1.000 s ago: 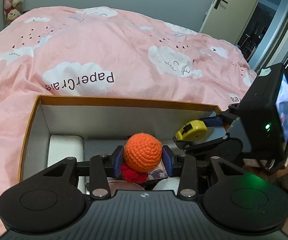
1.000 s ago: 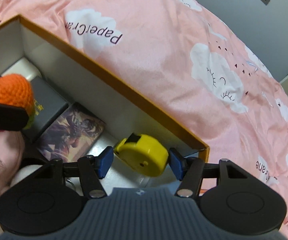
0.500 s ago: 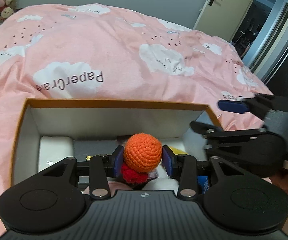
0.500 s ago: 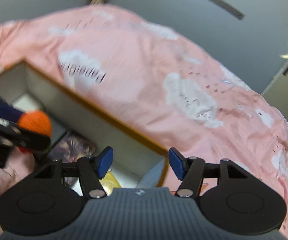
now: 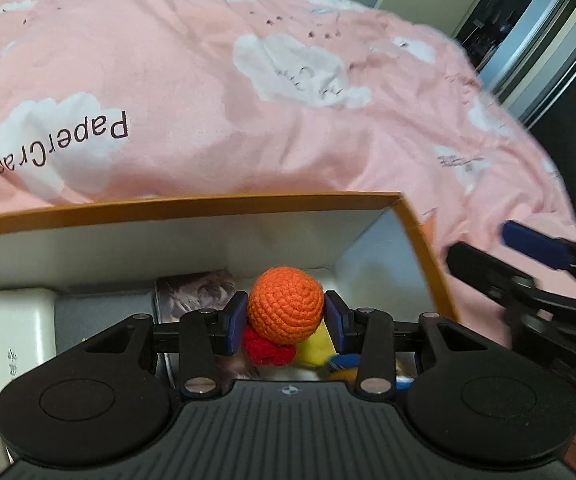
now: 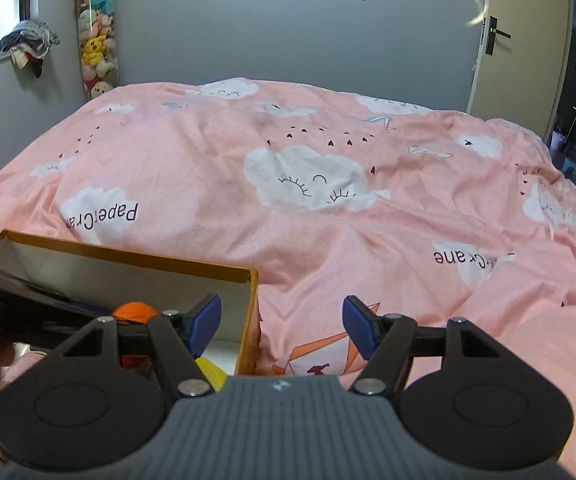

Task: Organize objects
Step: 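Lower the ball and tape measure into the orange box, open both tools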

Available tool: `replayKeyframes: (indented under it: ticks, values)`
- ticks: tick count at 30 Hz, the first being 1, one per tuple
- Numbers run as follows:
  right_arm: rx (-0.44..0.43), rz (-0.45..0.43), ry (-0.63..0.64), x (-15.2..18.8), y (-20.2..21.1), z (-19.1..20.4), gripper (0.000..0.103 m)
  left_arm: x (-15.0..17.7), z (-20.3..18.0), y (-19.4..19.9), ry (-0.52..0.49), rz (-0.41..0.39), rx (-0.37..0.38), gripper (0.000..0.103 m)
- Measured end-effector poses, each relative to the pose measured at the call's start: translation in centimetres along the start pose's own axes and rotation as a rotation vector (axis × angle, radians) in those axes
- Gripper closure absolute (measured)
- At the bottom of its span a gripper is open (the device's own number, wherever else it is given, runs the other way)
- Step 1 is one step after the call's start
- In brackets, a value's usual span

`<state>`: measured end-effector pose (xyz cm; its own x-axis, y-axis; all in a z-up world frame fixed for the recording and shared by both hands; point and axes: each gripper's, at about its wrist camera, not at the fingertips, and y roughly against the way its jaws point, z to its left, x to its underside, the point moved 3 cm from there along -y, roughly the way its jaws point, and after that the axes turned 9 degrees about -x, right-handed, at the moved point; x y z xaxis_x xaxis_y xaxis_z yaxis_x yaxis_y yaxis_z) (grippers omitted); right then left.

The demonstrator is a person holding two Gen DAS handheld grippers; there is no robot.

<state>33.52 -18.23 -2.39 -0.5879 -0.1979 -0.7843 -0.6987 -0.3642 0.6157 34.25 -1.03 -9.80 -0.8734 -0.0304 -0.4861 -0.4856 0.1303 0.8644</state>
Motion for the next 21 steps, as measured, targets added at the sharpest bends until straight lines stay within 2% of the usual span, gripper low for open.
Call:
replayKeyframes:
  ticks: [3,8,12,14,16,19,21]
  values:
    - [-0.016,-0.005,-0.019,0.4,0.0,-0.3,0.034,-0.1,-0.6,-1.1,-0.038,-0.002,-0.084,0.057]
    - [-0.039,-0.003,-0.031,0.9,-0.4,-0.5,0.034,-0.5,-0.6,-1.5,-0.016,0.007,-0.07,0.053]
    - [-0.04,-0.008,-0.041,1.2,-0.3,-0.9,0.034,-0.5,-0.9,-0.7,-0.047,-0.025,-0.115,0.053]
    - [-0.043,-0.01,-0.054,1.3,-0.3,-1.2,0.034,-0.4,-1.1,-0.4,-0.06,-0.037,-0.119,0.07]
    - [-0.046,-0.009,-0.063,1.4,-0.4,-1.3,0.034,-0.4,-1.1,-0.6,-0.056,-0.039,-0.119,0.073]
    - [-0.052,-0.01,-0.063,1.6,-0.4,-1.2,0.034,-0.5,-0.9,-1.7,-0.04,-0.004,-0.122,0.087]
    - [-0.055,-0.013,-0.058,1.6,-0.3,-1.2,0.034,-0.3,-0.6,-2.4,-0.001,0.03,-0.089,0.087]
